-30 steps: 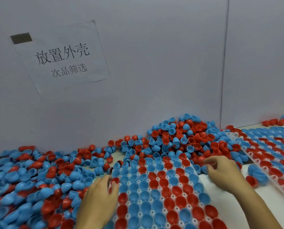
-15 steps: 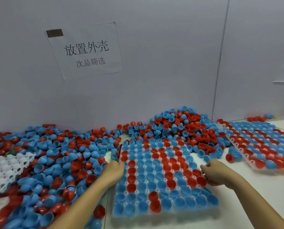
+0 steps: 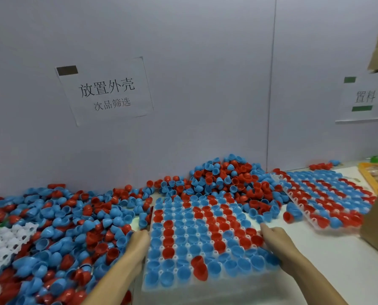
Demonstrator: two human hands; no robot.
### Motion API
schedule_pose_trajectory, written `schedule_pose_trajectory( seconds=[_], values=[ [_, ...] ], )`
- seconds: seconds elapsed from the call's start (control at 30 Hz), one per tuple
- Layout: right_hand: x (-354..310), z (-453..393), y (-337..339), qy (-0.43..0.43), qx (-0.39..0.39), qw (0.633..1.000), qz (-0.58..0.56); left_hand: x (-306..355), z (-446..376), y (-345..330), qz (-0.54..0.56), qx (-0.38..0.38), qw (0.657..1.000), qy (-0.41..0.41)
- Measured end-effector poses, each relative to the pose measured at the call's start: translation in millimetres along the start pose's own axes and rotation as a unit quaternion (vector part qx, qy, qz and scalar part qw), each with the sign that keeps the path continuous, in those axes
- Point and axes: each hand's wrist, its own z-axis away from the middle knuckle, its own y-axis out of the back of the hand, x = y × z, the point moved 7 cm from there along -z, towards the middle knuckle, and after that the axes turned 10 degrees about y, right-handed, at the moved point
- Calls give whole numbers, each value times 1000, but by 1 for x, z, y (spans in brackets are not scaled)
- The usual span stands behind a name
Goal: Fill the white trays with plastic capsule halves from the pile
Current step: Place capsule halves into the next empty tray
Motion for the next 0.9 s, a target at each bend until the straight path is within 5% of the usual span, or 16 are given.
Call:
schedule_pose_trajectory(
  seconds=[0.37,0.47,0.6,0.73,0.9],
  values=[
    [-24,5,41,40,7,994,-102,47,77,-33,200,-147,960,-129],
    [-36,0,56,47,-27,989,-134,52,66,-40,287,-148,945,-50],
    [-41,-8,78,47,-54,978,-197,37,62,-62,341,-245,908,13],
    [-28,-19,75,23,-99,871,-480,50,67,-94,346,-328,876,65],
    [15,-18,36,-43,9,797,-603,79,67,-143,351,-358,863,61]
  ],
)
